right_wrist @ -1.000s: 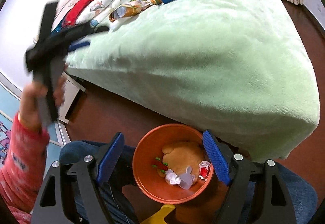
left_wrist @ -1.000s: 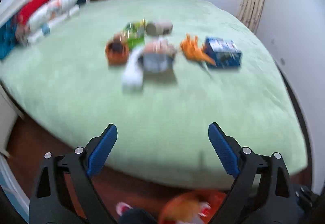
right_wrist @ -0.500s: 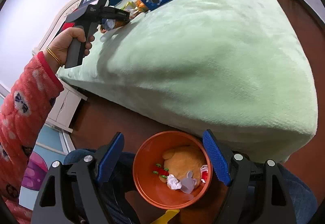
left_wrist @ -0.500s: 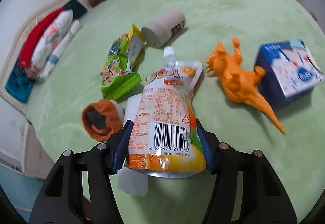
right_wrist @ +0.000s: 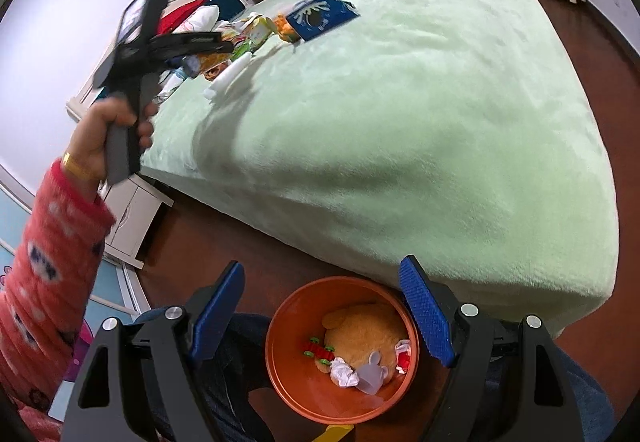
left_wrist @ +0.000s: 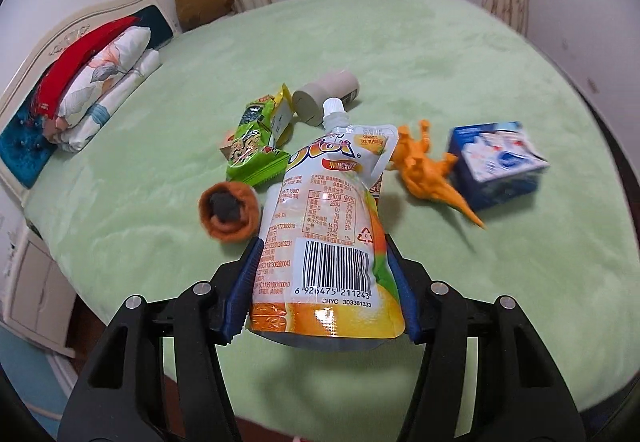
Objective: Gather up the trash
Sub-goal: 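Grasp the juice pouch with the left gripper while the right gripper grasps the blue-white carton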
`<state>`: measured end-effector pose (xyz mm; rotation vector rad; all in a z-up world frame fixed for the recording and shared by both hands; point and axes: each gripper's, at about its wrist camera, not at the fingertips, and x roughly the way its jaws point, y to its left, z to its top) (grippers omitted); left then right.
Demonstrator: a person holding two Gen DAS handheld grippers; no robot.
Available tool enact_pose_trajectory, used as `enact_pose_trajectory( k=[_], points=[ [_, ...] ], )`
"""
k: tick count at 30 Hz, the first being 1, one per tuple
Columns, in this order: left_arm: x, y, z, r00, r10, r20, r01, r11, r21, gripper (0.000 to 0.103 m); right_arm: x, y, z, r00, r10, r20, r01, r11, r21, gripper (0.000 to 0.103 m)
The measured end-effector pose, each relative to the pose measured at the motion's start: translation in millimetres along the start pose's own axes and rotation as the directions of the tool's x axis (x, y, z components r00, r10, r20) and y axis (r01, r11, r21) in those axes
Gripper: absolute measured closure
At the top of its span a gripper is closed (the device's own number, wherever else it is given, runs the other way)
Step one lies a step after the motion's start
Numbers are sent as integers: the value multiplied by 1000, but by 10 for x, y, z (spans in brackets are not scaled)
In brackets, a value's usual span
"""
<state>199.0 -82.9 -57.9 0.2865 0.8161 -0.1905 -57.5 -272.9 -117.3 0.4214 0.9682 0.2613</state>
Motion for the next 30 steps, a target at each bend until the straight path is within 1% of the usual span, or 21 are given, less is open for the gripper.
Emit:
enact_pose_trajectory(
  k=[3, 6, 9, 11, 13, 15, 16, 18, 22, 24, 25, 27, 30],
  points=[
    [-215, 69, -189, 998, -47, 32, 48, 998, -39, 46, -22, 59, 59, 1000, -8, 12, 8, 1000, -17, 25],
    [-434, 128, -425, 995, -75, 71, 80, 994, -68, 46, -54, 141, 175, 999, -19, 35, 21, 999, -45, 25],
    [-613, 201, -669, 989, -112, 97, 122, 987, -105, 46, -71, 222, 369, 996, -41, 76, 48, 995, -85, 25],
    [-688, 262, -803, 985, -141, 104, 154, 980, -128, 46, -40, 262, 605, 991, -64, 115, 78, 991, -113, 25],
    [-793, 301, -964, 982, -147, 121, 164, 975, -148, 46, 34, 317, 887, 983, -88, 159, 111, 983, -145, 24],
    [-876, 331, -1100, 980, -148, 132, 169, 972, -166, 46, 137, 364, 1141, 975, -107, 196, 142, 975, -172, 21],
    [-911, 348, -1160, 978, -159, 138, 183, 967, -177, 46, 207, 386, 1290, 970, -118, 212, 157, 971, -181, 21],
    [-963, 367, -1261, 975, -175, 137, 199, 962, -190, 46, 398, 425, 1631, 962, -154, 227, 199, 961, -190, 21],
    [-996, 434, -1364, 972, -192, 139, 218, 954, -205, 46, 770, 505, 2177, 948, -228, 223, 270, 946, -182, 20],
    [-1019, 469, -1389, 970, -196, 145, 224, 951, -211, 46, 898, 574, 2312, 936, -265, 231, 310, 932, -189, 20],
    [-1033, 471, -1404, 969, -199, 147, 227, 951, -211, 46, 989, 617, 2390, 927, -288, 241, 338, 920, -200, 19],
    [-1049, 493, -1408, 967, -202, 154, 232, 949, -215, 46, 1132, 654, 2466, 918, -328, 221, 374, 902, -215, 17],
    [-1058, 526, -1409, 966, -204, 159, 236, 946, -221, 46, 1335, 662, 2546, 896, -396, 202, 435, 875, -213, 17]
  ],
)
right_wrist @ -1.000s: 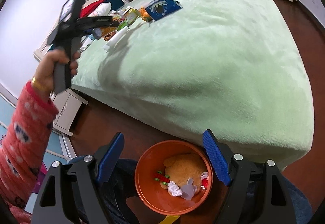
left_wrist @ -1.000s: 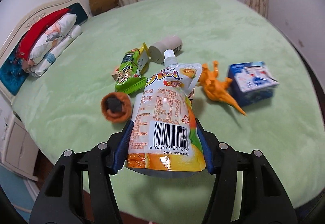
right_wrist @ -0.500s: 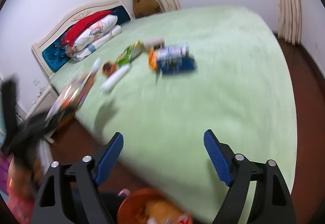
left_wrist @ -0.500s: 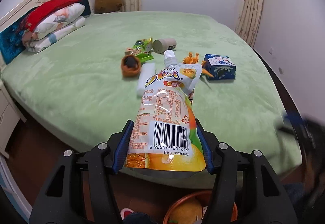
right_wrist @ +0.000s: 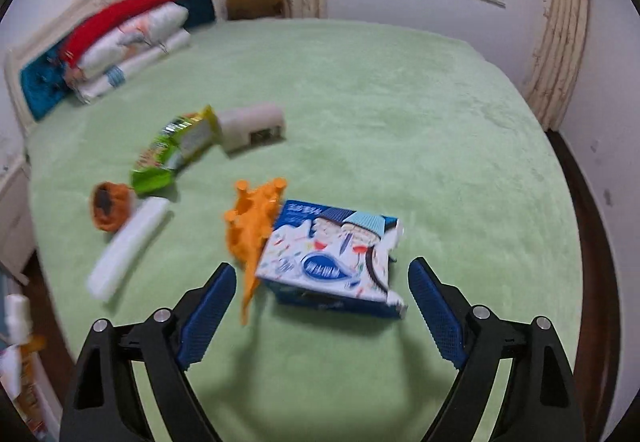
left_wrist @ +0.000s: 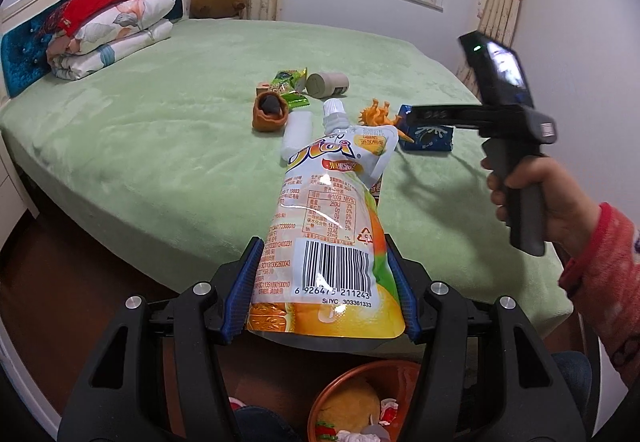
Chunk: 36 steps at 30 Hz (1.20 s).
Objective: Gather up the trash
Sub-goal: 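Grasp the juice pouch with the left gripper while the right gripper grasps the blue-white carton, then carry the pouch and carton to the orange bucket and open both grippers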
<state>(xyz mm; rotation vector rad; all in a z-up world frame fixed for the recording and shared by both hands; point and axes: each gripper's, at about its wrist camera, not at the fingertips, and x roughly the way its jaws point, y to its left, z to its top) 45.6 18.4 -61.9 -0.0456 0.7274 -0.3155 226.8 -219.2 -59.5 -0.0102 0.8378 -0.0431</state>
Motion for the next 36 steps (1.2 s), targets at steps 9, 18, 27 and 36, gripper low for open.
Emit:
enact_pose_trajectory(
  k=[9, 18, 27, 36],
  points=[
    [-24, 19, 16, 1000, -14, 8, 14, 1000, -3, 46, -38, -201, -17, 1000, -18, -19, 19, 998, 61, 37],
    [-85, -97, 13, 999, -33, 10, 33, 999, 14, 46, -815, -567, -193, 994, 65, 89, -74, 993, 92, 37],
    [-252, -269, -52, 999, -39, 17, 38, 998, 54, 46, -1804, -716, -688, 961, 187, 202, -205, 976, 69, 37],
    [-281, -400, -497, 998, -27, -62, 32, 995, 90, 46, -2172, -429, -1758, 954, 279, 104, -277, 960, -38, 37]
  ],
)
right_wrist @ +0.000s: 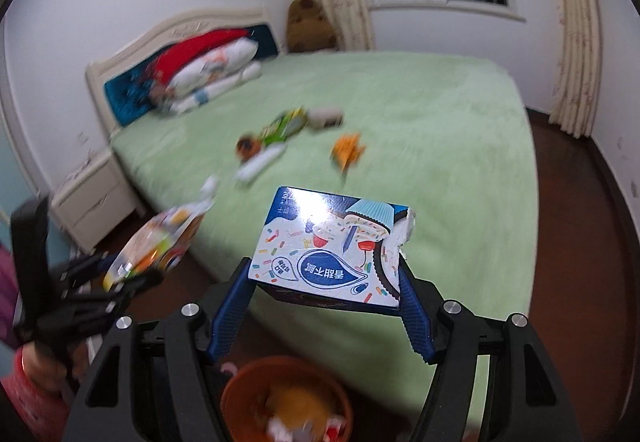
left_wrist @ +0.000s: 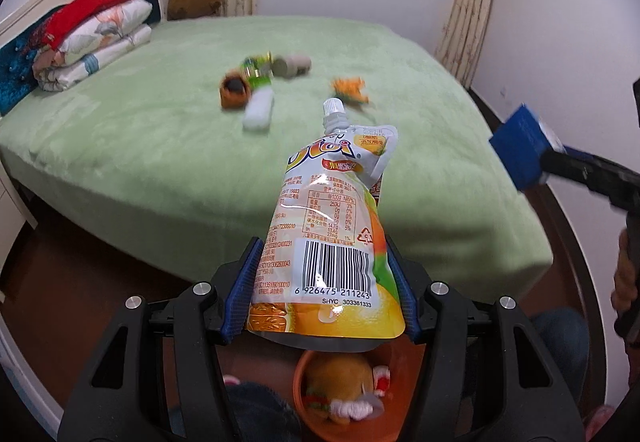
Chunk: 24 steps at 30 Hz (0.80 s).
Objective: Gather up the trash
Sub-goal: 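Carry the pouch and carton to the orange bucket and open both grippers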
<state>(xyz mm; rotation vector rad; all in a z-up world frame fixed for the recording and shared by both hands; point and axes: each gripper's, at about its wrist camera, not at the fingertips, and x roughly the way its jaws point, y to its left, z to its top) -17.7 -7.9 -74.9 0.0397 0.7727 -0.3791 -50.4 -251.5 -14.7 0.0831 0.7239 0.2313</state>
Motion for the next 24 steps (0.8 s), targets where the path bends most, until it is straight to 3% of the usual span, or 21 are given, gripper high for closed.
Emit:
enact_pose_trajectory(
  k=[5, 11, 16, 24],
  points=[
    [239, -61, -423, 992, -24, -127, 23, 1000, -17, 46, 179, 169, -551, 991, 38, -128, -40, 999, -10, 37],
    [726, -155, -1000, 945, -43, -325, 33, 999, -38, 46, 576, 200, -1148, 953, 56, -297, -44, 998, 46, 37],
    [1152, -186, -1401, 871, -82, -485, 37, 994, -102, 46, 908, 140, -1456, 913, 58, -404, -23, 996, 91, 37],
    [1624, -143, -1834, 768, -120, -629, -6, 981, -194, 46, 1398, 101, -1880, 845, 89, -527, -10, 988, 151, 36]
  ],
)
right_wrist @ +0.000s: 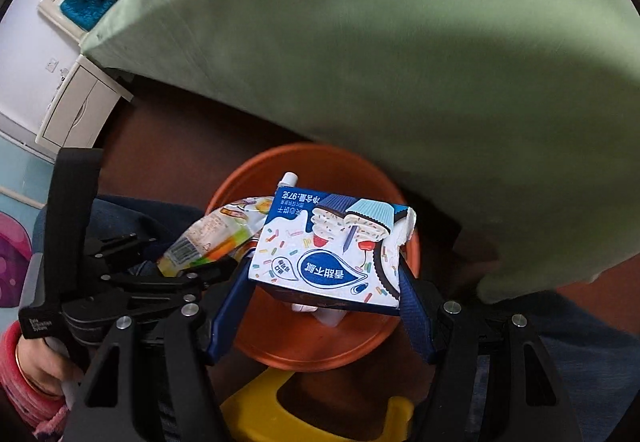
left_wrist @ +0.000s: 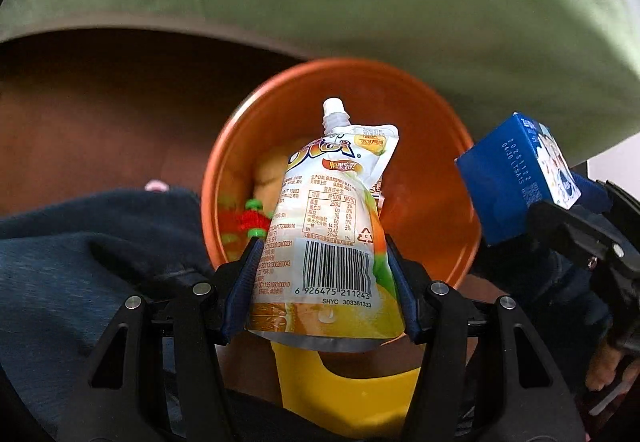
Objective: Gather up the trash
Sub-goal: 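Carry the pouch and carton to the orange bucket and open both grippers, then move the left gripper to the white foam tube and grasp it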
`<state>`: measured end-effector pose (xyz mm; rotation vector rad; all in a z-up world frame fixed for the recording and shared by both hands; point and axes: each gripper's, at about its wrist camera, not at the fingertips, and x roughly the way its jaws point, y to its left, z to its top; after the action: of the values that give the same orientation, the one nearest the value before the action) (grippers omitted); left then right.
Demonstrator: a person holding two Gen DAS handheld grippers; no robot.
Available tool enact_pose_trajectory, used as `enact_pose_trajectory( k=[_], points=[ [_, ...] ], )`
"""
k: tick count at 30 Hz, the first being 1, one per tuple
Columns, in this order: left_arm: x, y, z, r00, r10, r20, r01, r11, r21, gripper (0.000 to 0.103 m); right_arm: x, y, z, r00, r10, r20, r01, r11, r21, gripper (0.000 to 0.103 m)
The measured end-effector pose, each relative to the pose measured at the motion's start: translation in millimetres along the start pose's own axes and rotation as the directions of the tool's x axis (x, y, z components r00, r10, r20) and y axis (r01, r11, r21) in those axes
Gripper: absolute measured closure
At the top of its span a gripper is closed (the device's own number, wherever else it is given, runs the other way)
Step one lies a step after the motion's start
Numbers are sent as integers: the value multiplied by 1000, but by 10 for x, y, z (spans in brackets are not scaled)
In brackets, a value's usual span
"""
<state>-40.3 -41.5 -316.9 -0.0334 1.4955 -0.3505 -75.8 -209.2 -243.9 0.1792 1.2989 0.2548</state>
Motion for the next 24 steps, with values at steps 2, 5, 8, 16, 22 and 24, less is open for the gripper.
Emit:
enact_pose_trajectory(
  k=[2, 5, 8, 16, 22, 24],
  points=[
    [56, 18, -3, 1000, 11, -16, -12, 1000, -14, 44, 71, -20, -5, 1000, -9, -14, 10, 1000, 17, 34],
    [57, 40, 18, 998, 61, 0, -61, 998, -25, 25, 85, -65, 26, 1000, -21, -18, 21, 999, 47, 22],
    [-7, 30, 39, 996, 85, 29, -84, 996, -13, 22, 61, -113, 32, 1000, -22, -9, 22, 998, 65, 22],
    [-40, 6, 34, 995, 89, 35, -88, 996, -19, 20, -8, -192, 31, 1000, -18, 7, 17, 996, 92, 21],
    [-86, 9, 127, 996, 83, 43, -82, 996, -26, 20, -77, -206, 47, 1000, -6, 31, 3, 995, 103, 21],
    [-127, 10, 141, 995, 84, 52, -83, 996, -28, 20, -113, -202, 57, 999, -7, 41, 3, 995, 104, 21]
  ],
)
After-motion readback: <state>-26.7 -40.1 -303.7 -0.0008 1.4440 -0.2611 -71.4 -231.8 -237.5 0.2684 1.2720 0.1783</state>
